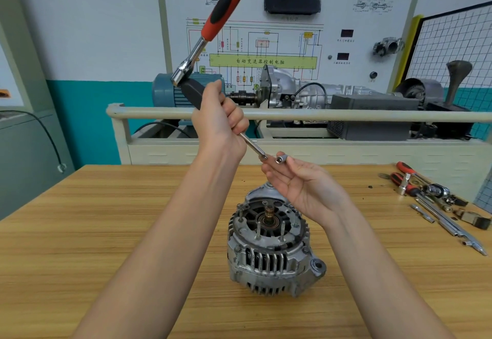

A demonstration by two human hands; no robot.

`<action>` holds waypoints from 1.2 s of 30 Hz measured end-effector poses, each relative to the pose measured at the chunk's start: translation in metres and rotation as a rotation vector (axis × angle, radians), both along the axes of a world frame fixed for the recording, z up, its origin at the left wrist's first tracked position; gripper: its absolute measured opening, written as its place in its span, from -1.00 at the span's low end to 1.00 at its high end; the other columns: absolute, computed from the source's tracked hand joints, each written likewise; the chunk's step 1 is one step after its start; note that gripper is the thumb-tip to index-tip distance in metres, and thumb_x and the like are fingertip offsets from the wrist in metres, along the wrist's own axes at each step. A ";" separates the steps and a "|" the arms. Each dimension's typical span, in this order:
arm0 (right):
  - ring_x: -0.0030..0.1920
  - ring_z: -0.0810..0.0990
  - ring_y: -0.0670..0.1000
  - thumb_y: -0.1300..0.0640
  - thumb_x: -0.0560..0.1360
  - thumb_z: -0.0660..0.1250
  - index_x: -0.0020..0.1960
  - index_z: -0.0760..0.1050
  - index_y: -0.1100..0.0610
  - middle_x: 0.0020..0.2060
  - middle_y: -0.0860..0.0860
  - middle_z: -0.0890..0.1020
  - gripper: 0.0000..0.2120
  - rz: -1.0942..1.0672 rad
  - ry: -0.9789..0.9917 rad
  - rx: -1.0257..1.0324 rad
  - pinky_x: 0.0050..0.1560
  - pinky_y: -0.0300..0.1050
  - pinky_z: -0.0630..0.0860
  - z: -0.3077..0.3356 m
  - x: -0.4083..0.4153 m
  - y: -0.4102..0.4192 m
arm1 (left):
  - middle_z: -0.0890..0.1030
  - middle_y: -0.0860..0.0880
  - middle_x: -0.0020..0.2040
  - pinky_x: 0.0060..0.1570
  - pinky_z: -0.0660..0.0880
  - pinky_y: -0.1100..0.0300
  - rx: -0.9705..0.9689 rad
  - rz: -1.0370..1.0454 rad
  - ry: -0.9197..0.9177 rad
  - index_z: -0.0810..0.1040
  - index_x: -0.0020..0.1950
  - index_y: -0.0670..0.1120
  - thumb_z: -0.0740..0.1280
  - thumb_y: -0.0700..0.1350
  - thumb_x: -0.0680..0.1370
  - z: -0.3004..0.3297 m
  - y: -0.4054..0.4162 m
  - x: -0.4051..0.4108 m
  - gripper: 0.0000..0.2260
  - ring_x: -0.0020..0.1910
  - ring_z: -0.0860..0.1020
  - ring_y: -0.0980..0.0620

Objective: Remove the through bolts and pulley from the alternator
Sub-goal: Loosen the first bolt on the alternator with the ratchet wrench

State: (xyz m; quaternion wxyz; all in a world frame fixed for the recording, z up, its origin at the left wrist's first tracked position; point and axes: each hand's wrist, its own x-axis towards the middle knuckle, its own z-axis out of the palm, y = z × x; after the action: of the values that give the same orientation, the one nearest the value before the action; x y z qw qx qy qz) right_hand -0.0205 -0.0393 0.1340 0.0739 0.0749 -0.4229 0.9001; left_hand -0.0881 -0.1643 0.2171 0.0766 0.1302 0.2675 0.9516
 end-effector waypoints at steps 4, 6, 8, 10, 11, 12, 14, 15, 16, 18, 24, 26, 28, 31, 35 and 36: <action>-0.08 0.69 0.08 0.25 0.46 0.24 -0.07 0.51 0.27 -0.01 0.23 0.67 -0.89 0.026 0.012 0.001 -0.11 -0.17 0.61 0.000 0.000 -0.005 | 0.16 0.09 -0.56 -0.65 0.06 0.30 0.015 0.007 -0.005 0.23 -0.37 -0.02 0.25 -0.14 0.59 -0.002 0.003 0.003 -0.65 -0.62 0.09 0.15; -0.12 0.68 0.05 0.23 0.45 0.28 -0.12 0.56 0.24 -0.06 0.19 0.68 -0.89 0.005 0.017 -0.015 -0.12 -0.19 0.61 0.000 0.000 -0.010 | 0.15 0.09 -0.56 -0.65 0.06 0.30 0.026 0.026 -0.002 0.23 -0.38 -0.02 0.25 -0.14 0.59 -0.004 0.005 0.005 -0.64 -0.62 0.09 0.14; -0.20 0.66 0.00 0.22 0.42 0.33 -0.19 0.63 0.20 -0.18 0.11 0.67 -0.89 -0.045 0.009 -0.048 -0.15 -0.23 0.60 -0.001 -0.001 -0.014 | 0.15 0.08 -0.56 -0.64 0.06 0.30 0.041 0.048 -0.005 0.23 -0.38 -0.02 0.25 -0.14 0.59 -0.005 0.007 0.007 -0.64 -0.61 0.09 0.14; -0.26 0.63 -0.05 0.20 0.40 0.35 -0.23 0.66 0.17 -0.26 0.05 0.63 -0.88 -0.090 -0.003 -0.092 -0.17 -0.26 0.59 -0.002 -0.001 -0.016 | 0.16 0.08 -0.55 -0.62 0.06 0.29 0.063 0.075 -0.012 0.24 -0.39 -0.02 0.26 -0.15 0.58 -0.005 0.008 0.008 -0.64 -0.60 0.09 0.13; -0.28 0.62 -0.06 0.20 0.39 0.36 -0.23 0.66 0.18 -0.27 0.05 0.62 -0.89 -0.103 -0.008 -0.109 -0.17 -0.27 0.59 -0.003 -0.001 -0.016 | 0.16 0.08 -0.55 -0.62 0.05 0.29 0.075 0.090 -0.015 0.24 -0.39 -0.02 0.26 -0.15 0.58 -0.005 0.008 0.008 -0.64 -0.60 0.09 0.13; -0.28 0.62 -0.05 0.20 0.39 0.37 -0.22 0.66 0.19 -0.27 0.05 0.61 -0.91 -0.113 -0.013 -0.116 -0.18 -0.27 0.59 -0.004 -0.001 -0.016 | 0.16 0.08 -0.55 -0.62 0.05 0.29 0.085 0.102 -0.018 0.24 -0.39 -0.02 0.26 -0.15 0.58 -0.005 0.009 0.008 -0.64 -0.60 0.09 0.13; -0.26 0.63 -0.04 0.21 0.38 0.39 -0.16 0.62 0.21 -0.26 0.08 0.63 -0.92 -0.136 -0.019 -0.093 -0.21 -0.26 0.58 -0.005 -0.001 -0.017 | 0.16 0.08 -0.55 -0.62 0.06 0.29 0.096 0.125 -0.029 0.25 -0.38 -0.03 0.26 -0.15 0.58 -0.006 0.010 0.008 -0.65 -0.61 0.09 0.13; -0.26 0.64 -0.03 0.22 0.38 0.40 -0.13 0.60 0.23 -0.25 0.08 0.64 -0.90 -0.151 -0.018 -0.067 -0.22 -0.26 0.58 -0.006 -0.001 -0.017 | 0.17 0.08 -0.55 -0.63 0.06 0.29 0.093 0.137 -0.034 0.26 -0.38 -0.03 0.26 -0.15 0.58 -0.006 0.010 0.008 -0.65 -0.61 0.09 0.13; -0.26 0.64 -0.03 0.23 0.37 0.40 -0.11 0.59 0.24 -0.25 0.09 0.65 -0.88 -0.169 -0.012 -0.036 -0.23 -0.27 0.58 -0.006 -0.001 -0.017 | 0.17 0.08 -0.55 -0.63 0.07 0.28 0.085 0.152 -0.037 0.26 -0.37 -0.03 0.26 -0.15 0.58 -0.006 0.011 0.008 -0.66 -0.61 0.09 0.13; -0.26 0.66 -0.03 0.25 0.35 0.39 -0.09 0.58 0.26 -0.27 0.11 0.66 -0.85 -0.197 0.007 0.027 -0.24 -0.27 0.58 -0.007 -0.001 -0.016 | 0.18 0.08 -0.56 -0.63 0.07 0.28 0.064 0.174 -0.038 0.27 -0.35 -0.04 0.27 -0.16 0.57 -0.007 0.012 0.007 -0.68 -0.61 0.10 0.13; -0.32 0.61 -0.05 0.38 0.49 0.26 0.03 0.57 0.29 -0.34 0.06 0.64 -0.83 -0.252 0.062 0.371 -0.26 -0.26 0.55 -0.012 -0.001 -0.013 | 0.20 0.09 -0.58 -0.62 0.07 0.29 -0.049 0.193 0.006 0.24 -0.35 -0.05 0.26 -0.16 0.57 -0.009 0.015 0.009 -0.68 -0.62 0.12 0.14; -0.36 0.55 -0.09 0.39 0.56 0.20 -0.01 0.58 0.24 -0.39 0.00 0.60 -0.81 -0.296 0.087 0.512 -0.31 -0.27 0.50 -0.015 -0.002 -0.016 | 0.19 0.09 -0.58 -0.61 0.07 0.29 -0.082 0.187 0.025 0.23 -0.36 -0.04 0.26 -0.17 0.57 -0.007 0.015 0.010 -0.67 -0.62 0.11 0.13; -0.39 0.48 -0.12 0.38 0.58 0.17 -0.07 0.59 0.18 -0.43 -0.06 0.54 -0.75 -0.371 0.105 0.628 -0.33 -0.28 0.42 -0.017 -0.002 -0.018 | 0.18 0.09 -0.58 -0.61 0.06 0.29 -0.122 0.166 0.032 0.22 -0.36 -0.03 0.26 -0.16 0.57 -0.005 0.014 0.011 -0.66 -0.62 0.10 0.13; -0.43 0.39 -0.15 0.38 0.61 0.13 -0.12 0.56 0.13 -0.49 -0.12 0.47 -0.70 -0.444 0.117 0.723 -0.37 -0.33 0.35 -0.017 -0.003 -0.021 | 0.19 0.09 -0.58 -0.62 0.09 0.29 -0.169 0.149 0.040 0.24 -0.35 -0.03 0.27 -0.15 0.57 -0.001 0.013 0.012 -0.67 -0.62 0.12 0.13; -0.47 0.33 -0.19 0.35 0.62 0.08 -0.18 0.48 0.09 -0.52 -0.16 0.40 -0.68 -0.552 0.121 0.860 -0.36 -0.31 0.29 -0.019 -0.004 -0.028 | 0.20 0.10 -0.59 -0.63 0.10 0.32 -0.200 0.176 0.037 0.24 -0.32 -0.04 0.26 -0.15 0.57 -0.001 0.015 0.013 -0.70 -0.63 0.13 0.13; -0.46 0.32 -0.17 0.33 0.63 0.08 -0.18 0.46 0.07 -0.50 -0.15 0.39 -0.68 -0.581 0.118 0.907 -0.34 -0.26 0.29 -0.020 -0.005 -0.029 | 0.20 0.10 -0.59 -0.62 0.10 0.32 -0.212 0.189 0.029 0.24 -0.31 -0.05 0.26 -0.15 0.57 -0.001 0.015 0.013 -0.71 -0.63 0.13 0.13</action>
State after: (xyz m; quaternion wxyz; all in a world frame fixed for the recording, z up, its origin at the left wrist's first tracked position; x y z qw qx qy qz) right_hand -0.0252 -0.0687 0.1140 0.3034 0.0295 -0.7674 0.5641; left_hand -0.0754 -0.1489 0.2158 -0.0040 0.1093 0.3789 0.9189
